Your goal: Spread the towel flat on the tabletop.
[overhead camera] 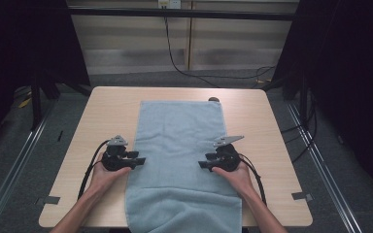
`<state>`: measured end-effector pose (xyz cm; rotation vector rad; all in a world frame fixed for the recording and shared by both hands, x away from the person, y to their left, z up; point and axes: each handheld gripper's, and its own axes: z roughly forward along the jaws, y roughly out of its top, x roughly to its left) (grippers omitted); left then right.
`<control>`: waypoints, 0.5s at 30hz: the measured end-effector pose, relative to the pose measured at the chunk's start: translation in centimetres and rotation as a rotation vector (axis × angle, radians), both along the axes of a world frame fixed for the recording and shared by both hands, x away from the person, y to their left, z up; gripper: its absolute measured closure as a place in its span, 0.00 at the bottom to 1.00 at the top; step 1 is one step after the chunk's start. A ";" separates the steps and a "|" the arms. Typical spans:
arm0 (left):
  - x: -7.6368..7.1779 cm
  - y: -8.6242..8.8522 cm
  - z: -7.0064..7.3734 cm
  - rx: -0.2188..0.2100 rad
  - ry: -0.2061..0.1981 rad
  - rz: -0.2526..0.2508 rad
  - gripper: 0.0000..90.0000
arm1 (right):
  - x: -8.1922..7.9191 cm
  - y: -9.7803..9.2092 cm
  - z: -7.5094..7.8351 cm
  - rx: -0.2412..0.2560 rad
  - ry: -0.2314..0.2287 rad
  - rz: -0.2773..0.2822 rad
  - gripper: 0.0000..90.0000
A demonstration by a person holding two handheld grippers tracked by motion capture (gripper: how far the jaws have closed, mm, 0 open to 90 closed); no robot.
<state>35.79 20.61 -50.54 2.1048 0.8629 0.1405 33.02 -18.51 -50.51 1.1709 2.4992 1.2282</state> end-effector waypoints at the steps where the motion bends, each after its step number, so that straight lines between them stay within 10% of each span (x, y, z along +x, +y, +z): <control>1: -0.1 0.0 -0.1 0.001 -0.019 0.000 0.58 | 0.0 -0.1 0.0 0.009 0.010 -0.009 0.55; 7: -1.1 -0.5 -0.2 0.040 -0.061 -0.008 0.52 | -1.4 0.3 -0.3 -0.023 -0.060 -0.020 0.55; 15: -3.2 -1.0 0.2 0.070 -0.050 -0.065 0.49 | -3.7 -0.1 0.0 -0.035 -0.034 0.016 0.55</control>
